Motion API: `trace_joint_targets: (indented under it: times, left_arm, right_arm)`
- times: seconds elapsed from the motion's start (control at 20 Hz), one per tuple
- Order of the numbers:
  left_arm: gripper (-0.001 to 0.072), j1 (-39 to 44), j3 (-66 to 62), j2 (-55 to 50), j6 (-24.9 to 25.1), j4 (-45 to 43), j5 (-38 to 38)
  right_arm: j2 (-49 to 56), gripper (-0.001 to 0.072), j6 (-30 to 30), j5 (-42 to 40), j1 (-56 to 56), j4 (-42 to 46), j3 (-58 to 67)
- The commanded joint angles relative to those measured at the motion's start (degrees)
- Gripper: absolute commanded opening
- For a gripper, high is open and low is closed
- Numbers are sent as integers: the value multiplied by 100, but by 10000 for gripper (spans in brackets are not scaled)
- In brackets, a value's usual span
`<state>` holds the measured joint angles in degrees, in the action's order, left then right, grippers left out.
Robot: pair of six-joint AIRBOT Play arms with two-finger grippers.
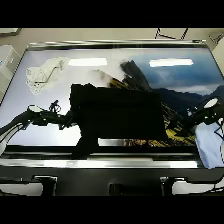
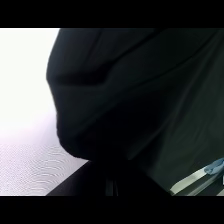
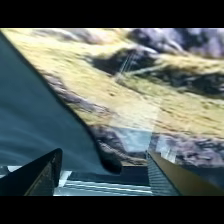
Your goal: Fold the clothes and pants, and hang the long-sleeved shirts on hangers.
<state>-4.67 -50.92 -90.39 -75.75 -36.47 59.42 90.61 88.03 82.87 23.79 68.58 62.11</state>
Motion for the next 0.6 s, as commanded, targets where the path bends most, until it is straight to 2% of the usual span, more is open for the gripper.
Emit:
trace_joint_targets:
  times: [0.0, 0.1, 0.15, 0.2, 0.25, 0.3, 0.45, 0.55]
  left_arm:
    - [26, 35, 7, 136, 37, 48, -74]
    - [26, 35, 4, 212, 37, 48, -57]
    - [26, 35, 4, 247, 37, 48, -39]
    - [26, 35, 4, 295, 35, 48, -28]
    - [25, 33, -7, 387, 52, 48, 7]
    - [25, 33, -44, 535, 142, 46, 4]
    - [23, -94, -728, 1467, 151, -446, -28]
    - [24, -358, -1722, 2326, 358, -1058, -258]
  right_arm:
    - [4, 608, -238, -254, -7, -474, -533]
    - [4, 575, -341, -295, -68, -955, -763]
    - [4, 495, -341, -308, -186, -988, -815]
    - [2, 330, -343, -345, -356, -986, -813]
    - [-2, 93, -356, -354, -501, -1056, -778]
    - [-9, 39, -448, -337, -608, -1167, -660]
    - [-380, 39, -645, -201, -612, -1283, 398]
    - [-1003, 40, -651, -509, -481, -1281, 1707]
